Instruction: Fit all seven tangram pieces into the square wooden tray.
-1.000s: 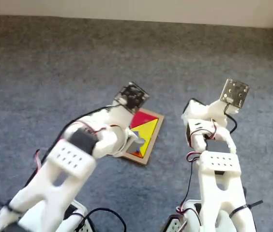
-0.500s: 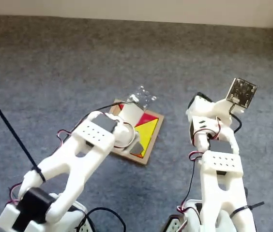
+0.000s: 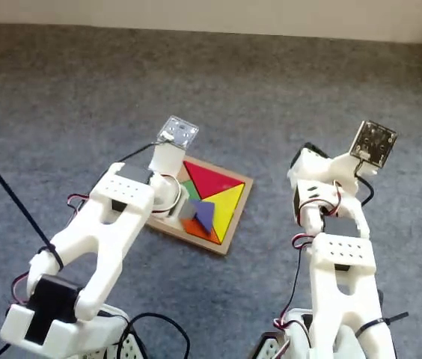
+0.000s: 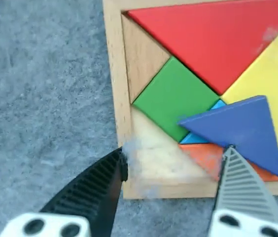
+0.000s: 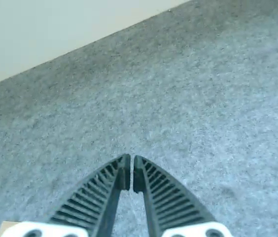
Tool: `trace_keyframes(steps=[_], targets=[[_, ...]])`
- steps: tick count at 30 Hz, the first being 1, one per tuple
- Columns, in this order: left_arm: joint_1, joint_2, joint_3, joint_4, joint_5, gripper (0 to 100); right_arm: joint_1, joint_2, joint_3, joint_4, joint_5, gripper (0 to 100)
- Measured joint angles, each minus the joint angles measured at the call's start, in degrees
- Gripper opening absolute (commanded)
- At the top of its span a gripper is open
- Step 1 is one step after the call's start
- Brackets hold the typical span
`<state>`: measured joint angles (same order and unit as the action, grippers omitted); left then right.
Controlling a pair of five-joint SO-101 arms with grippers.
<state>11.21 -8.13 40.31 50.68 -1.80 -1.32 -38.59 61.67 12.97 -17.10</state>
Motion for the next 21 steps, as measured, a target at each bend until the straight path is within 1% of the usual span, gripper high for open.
trace_keyframes(steps=[7,12,17,21], targets=[[-1.14,0.00,0.00,0.00,0.35,29,0.00,0.00,0.00,0.00,0.00,2.7],[-1.14,0.00,0.00,1.05,0.35,29,0.00,0.00,0.00,0.00,2.73,2.7],[-1.14,0.00,-0.62,1.41,0.35,23,-1.14,0.00,0.00,0.00,3.43,2.7],[-1.14,-2.90,-0.97,1.58,0.35,23,-1.41,0.00,0.00,0.00,3.60,2.7]])
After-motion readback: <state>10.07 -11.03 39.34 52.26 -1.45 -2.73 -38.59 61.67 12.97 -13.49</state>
